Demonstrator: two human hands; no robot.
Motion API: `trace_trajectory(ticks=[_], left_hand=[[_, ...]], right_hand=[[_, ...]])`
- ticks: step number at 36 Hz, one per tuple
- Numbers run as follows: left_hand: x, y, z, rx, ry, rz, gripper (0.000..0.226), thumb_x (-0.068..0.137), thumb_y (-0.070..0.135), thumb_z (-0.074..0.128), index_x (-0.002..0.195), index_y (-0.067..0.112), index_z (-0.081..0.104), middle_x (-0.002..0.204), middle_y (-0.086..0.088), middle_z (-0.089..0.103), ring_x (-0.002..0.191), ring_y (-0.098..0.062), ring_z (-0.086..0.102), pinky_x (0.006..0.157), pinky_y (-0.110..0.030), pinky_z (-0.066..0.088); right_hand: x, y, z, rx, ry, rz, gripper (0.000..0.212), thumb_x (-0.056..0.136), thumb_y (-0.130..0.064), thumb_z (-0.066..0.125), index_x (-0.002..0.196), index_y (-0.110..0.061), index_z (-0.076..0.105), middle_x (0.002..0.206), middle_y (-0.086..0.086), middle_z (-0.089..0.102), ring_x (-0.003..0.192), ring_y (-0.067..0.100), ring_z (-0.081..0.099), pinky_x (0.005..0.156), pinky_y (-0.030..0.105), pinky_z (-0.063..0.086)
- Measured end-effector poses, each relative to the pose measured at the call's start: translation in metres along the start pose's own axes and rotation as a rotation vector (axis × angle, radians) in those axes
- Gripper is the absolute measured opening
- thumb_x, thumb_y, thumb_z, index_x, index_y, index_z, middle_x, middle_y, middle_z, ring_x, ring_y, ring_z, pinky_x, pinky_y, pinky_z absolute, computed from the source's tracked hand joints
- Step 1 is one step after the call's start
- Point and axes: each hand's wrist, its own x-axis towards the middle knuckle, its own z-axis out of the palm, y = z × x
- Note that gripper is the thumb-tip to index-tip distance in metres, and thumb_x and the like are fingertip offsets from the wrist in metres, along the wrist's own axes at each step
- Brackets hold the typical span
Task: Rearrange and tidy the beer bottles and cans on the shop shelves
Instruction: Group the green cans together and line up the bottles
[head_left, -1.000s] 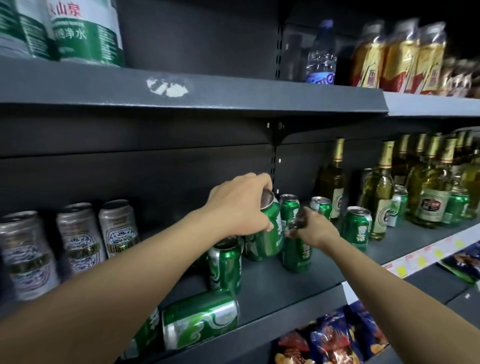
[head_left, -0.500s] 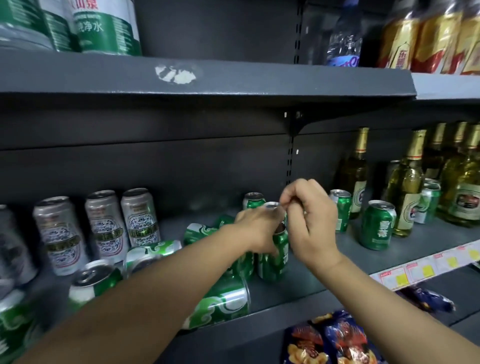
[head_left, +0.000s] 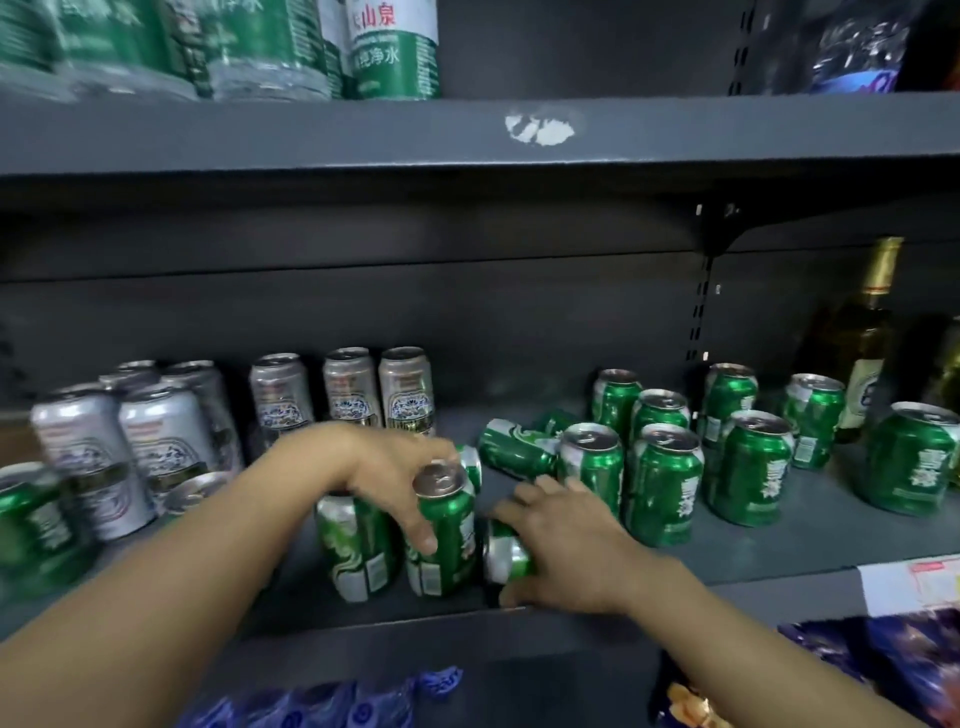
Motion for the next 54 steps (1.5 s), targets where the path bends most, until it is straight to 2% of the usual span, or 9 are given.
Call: trace_trajectory(ticks=[7,19,22,28,32,35,40,45,54], left_hand=[[0.008,0.013,0.015,-0.033,0.315,0.045,0.066,0.068,0.043,0.082,0.125,0.034,0.049,0.106,0.009,0.052,0.096,-0.015,0.050,0.074,-0.026,0.039],[0.032,0.052,0.019,0.023,0.335,0.113,0.082,0.075,0.056,0.072,0.143,0.030,0.033,0.142,0.001,0.045,0.129,-0.025,0.041,0.102,-0.037,0.035],[0.008,0.030,0.015,0.060,0.353,0.098,0.101,0.073,0.064,0.068,0.151,0.035,0.012,0.155,0.004,0.027,0.141,-0.024,0.025,0.114,-0.043,0.021],[-0.060,-0.069,-0.004,0.066,0.256,-0.170,0.109,0.070,0.055,0.076,0.152,0.037,0.006,0.160,0.003,0.010,0.146,-0.023,0.012,0.118,-0.039,0.018],[-0.081,-0.120,0.013,0.004,0.016,-0.280,0.103,0.072,0.046,0.079,0.151,0.029,0.015,0.156,0.003,0.021,0.142,-0.017,0.026,0.112,-0.025,0.028],[-0.078,-0.135,0.032,-0.019,0.128,-0.231,0.075,0.078,0.035,0.077,0.141,0.031,0.038,0.142,0.005,0.042,0.125,-0.014,0.044,0.101,-0.023,0.039],[-0.074,-0.135,0.044,-0.114,0.363,-0.171,0.058,0.073,0.028,0.080,0.123,0.031,0.053,0.091,0.017,0.049,0.093,-0.010,0.050,0.073,-0.020,0.038],[-0.057,-0.101,0.045,-0.212,0.401,-0.077,0.064,0.072,0.034,0.080,0.123,0.031,0.042,0.114,0.006,0.055,0.102,-0.015,0.053,0.086,-0.033,0.048],[-0.006,-0.041,0.043,-0.171,0.555,0.069,0.057,0.075,0.034,0.075,0.115,0.023,0.035,0.098,0.002,0.053,0.096,-0.025,0.054,0.073,-0.034,0.040]], right_hand=[[-0.035,0.027,-0.011,0.477,0.351,0.441,0.054,0.074,-0.053,0.073,0.109,-0.027,0.041,0.090,-0.015,0.049,0.083,0.017,0.054,0.067,0.032,0.037],[-0.053,0.035,0.006,0.542,0.412,0.620,0.062,0.076,-0.047,0.073,0.124,-0.017,0.048,0.108,-0.009,0.042,0.093,0.014,0.049,0.069,0.030,0.037],[-0.051,0.031,0.002,0.329,0.294,0.627,0.082,0.073,-0.069,0.058,0.140,-0.025,0.038,0.117,-0.009,0.044,0.112,0.018,0.048,0.080,0.035,0.043],[-0.005,-0.026,-0.032,0.150,0.617,0.293,0.069,0.080,-0.069,0.040,0.130,-0.023,0.052,0.118,-0.004,0.059,0.108,0.023,0.053,0.083,0.036,0.034],[0.050,-0.082,-0.050,0.124,0.240,-0.006,0.081,0.084,-0.073,0.039,0.149,-0.027,0.025,0.147,-0.004,0.037,0.133,0.022,0.035,0.104,0.038,0.030],[0.088,-0.106,-0.045,0.107,-0.055,-0.016,0.095,0.080,-0.072,0.053,0.152,-0.027,0.010,0.154,0.003,0.026,0.137,0.028,0.030,0.108,0.042,0.029],[0.101,-0.101,-0.045,0.127,-0.107,-0.044,0.061,0.078,-0.052,0.070,0.124,-0.023,0.043,0.118,0.002,0.048,0.110,0.026,0.053,0.074,0.031,0.039],[0.091,-0.070,-0.058,0.001,-0.182,0.044,0.066,0.075,-0.049,0.074,0.126,-0.025,0.039,0.121,0.000,0.047,0.114,0.026,0.053,0.090,0.037,0.042],[0.100,-0.037,-0.063,-0.185,-0.417,0.120,0.086,0.077,-0.049,0.073,0.145,-0.026,0.026,0.144,0.000,0.040,0.133,0.022,0.035,0.107,0.042,0.025]])
